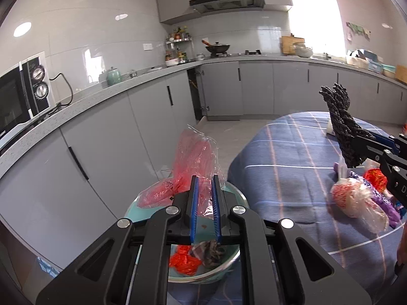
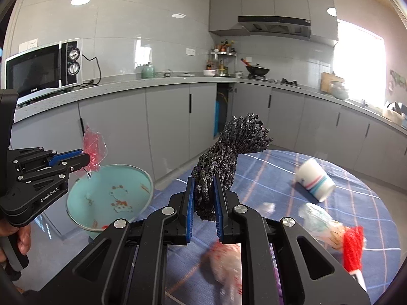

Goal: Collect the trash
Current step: 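Carry the pink bag and black mesh net over the teal bin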

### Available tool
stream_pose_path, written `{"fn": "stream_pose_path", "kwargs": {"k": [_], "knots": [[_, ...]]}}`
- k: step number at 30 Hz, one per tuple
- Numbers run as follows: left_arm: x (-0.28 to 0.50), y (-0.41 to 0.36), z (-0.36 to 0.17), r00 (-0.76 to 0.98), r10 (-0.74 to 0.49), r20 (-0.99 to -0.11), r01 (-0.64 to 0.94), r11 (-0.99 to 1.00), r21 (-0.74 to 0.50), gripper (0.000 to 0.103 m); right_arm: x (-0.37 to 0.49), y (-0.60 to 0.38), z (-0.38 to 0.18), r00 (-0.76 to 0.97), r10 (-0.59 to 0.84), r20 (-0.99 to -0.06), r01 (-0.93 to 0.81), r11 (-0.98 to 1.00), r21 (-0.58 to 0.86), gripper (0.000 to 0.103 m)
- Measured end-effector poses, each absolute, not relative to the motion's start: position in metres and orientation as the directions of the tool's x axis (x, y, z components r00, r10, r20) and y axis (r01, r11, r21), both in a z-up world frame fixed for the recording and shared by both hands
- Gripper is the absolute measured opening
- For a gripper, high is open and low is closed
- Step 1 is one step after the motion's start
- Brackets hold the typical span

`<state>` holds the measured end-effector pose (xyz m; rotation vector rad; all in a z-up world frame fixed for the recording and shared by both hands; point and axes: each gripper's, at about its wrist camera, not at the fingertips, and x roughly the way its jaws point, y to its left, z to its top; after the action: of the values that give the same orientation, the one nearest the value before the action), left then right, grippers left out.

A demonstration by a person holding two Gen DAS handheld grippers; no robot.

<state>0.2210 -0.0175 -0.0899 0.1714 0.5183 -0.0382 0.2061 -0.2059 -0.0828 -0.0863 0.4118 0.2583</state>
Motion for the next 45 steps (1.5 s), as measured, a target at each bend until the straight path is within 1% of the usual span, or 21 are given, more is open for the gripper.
{"fn": "stream_pose_path", "kwargs": {"k": [27, 45], "knots": [[0.230, 0.041, -0.091, 0.865, 0.129, -0.486, -0.058, 0.986, 0.158, 0.011, 0.244, -0.138, -0.081, 0.840, 0.353, -0.413, -0.401, 0.916, -0.032, 0.015], [0.238, 0.048, -0.096, 0.857, 0.157, -0.490, -0.083, 0.982, 0.169, 0.011, 0.261, -0.111, -0.091, 0.803, 0.398, -0.443, -0.463, 0.885, -0.045, 0.015]]}}
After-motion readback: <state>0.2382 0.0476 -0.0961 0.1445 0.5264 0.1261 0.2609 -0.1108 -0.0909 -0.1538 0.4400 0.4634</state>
